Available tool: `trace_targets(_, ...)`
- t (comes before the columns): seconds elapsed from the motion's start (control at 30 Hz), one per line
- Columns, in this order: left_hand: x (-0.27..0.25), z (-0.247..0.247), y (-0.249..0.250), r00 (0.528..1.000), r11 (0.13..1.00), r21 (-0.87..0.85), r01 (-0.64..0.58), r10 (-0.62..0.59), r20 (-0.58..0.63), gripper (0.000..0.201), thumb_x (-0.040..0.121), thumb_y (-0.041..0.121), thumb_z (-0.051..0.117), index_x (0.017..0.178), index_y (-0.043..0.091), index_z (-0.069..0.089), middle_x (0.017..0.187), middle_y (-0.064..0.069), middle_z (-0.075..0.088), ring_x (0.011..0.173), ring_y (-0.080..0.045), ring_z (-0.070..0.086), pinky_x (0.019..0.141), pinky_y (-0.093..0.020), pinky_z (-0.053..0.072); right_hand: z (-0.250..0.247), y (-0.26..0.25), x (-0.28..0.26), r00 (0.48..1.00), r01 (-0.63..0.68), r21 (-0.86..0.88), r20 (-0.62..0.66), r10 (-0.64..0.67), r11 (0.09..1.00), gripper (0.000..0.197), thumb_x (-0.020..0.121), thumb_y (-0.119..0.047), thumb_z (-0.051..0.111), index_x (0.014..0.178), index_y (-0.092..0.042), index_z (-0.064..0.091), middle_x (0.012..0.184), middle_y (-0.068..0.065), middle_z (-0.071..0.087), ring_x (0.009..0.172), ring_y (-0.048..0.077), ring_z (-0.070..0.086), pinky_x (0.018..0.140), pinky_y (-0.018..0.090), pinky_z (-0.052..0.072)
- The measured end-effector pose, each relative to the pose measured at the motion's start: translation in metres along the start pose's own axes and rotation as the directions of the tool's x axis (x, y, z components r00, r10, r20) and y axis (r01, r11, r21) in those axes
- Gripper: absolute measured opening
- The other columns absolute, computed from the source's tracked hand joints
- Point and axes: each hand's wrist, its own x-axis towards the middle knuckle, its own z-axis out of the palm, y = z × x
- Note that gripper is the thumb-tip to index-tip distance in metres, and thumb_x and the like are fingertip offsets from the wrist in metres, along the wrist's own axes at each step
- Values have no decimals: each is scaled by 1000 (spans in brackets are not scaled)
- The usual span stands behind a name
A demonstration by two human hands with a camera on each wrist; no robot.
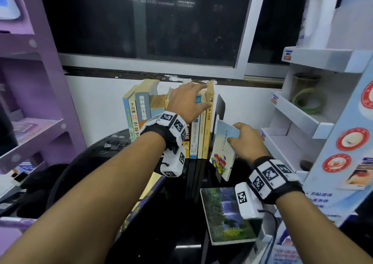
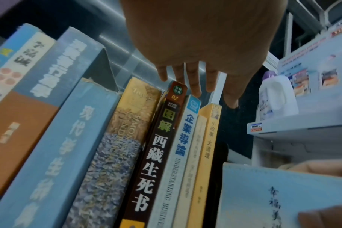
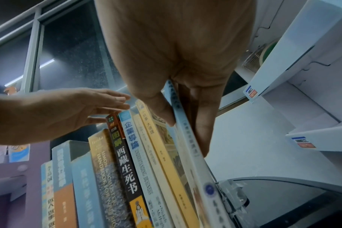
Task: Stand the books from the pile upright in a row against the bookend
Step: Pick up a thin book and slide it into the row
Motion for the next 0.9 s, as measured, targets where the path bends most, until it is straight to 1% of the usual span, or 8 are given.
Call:
trace_targets(0.07, 7, 6, -4, 998, 995, 95, -33, 28, 50, 62, 85, 51, 61, 141, 30, 43, 141, 2, 50, 129, -20, 42, 109, -42, 29, 6, -3, 4, 1000, -3, -49, -24, 2, 999, 20, 91, -14, 55, 111, -15, 61, 103, 11, 65, 82, 24, 53, 54, 20, 36)
trace_targets(0.1, 11, 9, -6, 997, 991, 126, -47, 38, 71, 64, 84, 53, 60, 142, 31, 41, 143, 2, 48, 132, -20, 40, 110, -43, 28, 10, -4, 7, 999, 5, -48, -34, -7, 999, 21, 92, -14, 54, 112, -15, 60, 104, 12, 65, 83, 26, 55, 55, 20, 38)
trace_targets(0.17, 18, 14, -11, 993, 983, 169, -73, 57, 99, 66, 83, 55, 60, 142, 34, 40, 146, 4, 45, 135, -20, 37, 112, -43, 25, 19, -6, 14, 998, 29, -22, -49, -30, 999, 22, 92, -15, 52, 113, -12, 59, 105, 16, 64, 90, 32, 61, 67, 27, 47)
trace_targets(0.23, 23, 17, -14, 991, 973, 206, -107, 86, 107, 67, 82, 56, 61, 142, 36, 40, 147, 5, 44, 137, -19, 35, 113, -43, 25, 28, -8, 20, 998, 42, -16, -54, -43, 999, 23, 93, -15, 51, 115, -11, 58, 105, 17, 63, 94, 34, 61, 76, 34, 51)
trace_targets(0.37, 28, 23, -23, 989, 976, 177, -123, 107, 98, 67, 79, 51, 67, 140, 37, 43, 142, 6, 50, 134, -18, 38, 111, -42, 32, 41, -11, 31, 997, 60, 18, -54, -59, 998, 28, 95, -15, 52, 122, -11, 55, 106, 18, 61, 97, 36, 60, 83, 37, 51)
trace_targets(0.6, 25, 26, -26, 993, 981, 160, -111, 105, 45, 65, 79, 49, 69, 138, 38, 45, 137, 7, 55, 132, -17, 40, 107, -37, 33, 55, -11, 42, 998, 62, 69, -20, -61, 996, 36, 94, -15, 57, 129, -15, 52, 112, 18, 61, 102, 34, 59, 86, 38, 51)
trace_targets(0.73, 24, 26, -26, 994, 981, 159, -110, 106, 29, 65, 78, 50, 69, 138, 38, 47, 136, 7, 57, 132, -17, 41, 108, -37, 34, 57, -9, 46, 997, 76, 130, 21, -79, 989, 41, 91, -14, 62, 130, -19, 52, 118, 14, 64, 101, 28, 64, 90, 36, 54)
trace_targets(0.9, 22, 24, -25, 994, 981, 159, -109, 105, 34, 64, 80, 49, 68, 139, 37, 46, 139, 7, 55, 136, -17, 38, 109, -37, 31, 52, -6, 50, 987, 43, 161, 144, -67, 986, 66, 83, -10, 73, 140, -23, 41, 124, 10, 61, 103, 19, 61, 89, 33, 54)
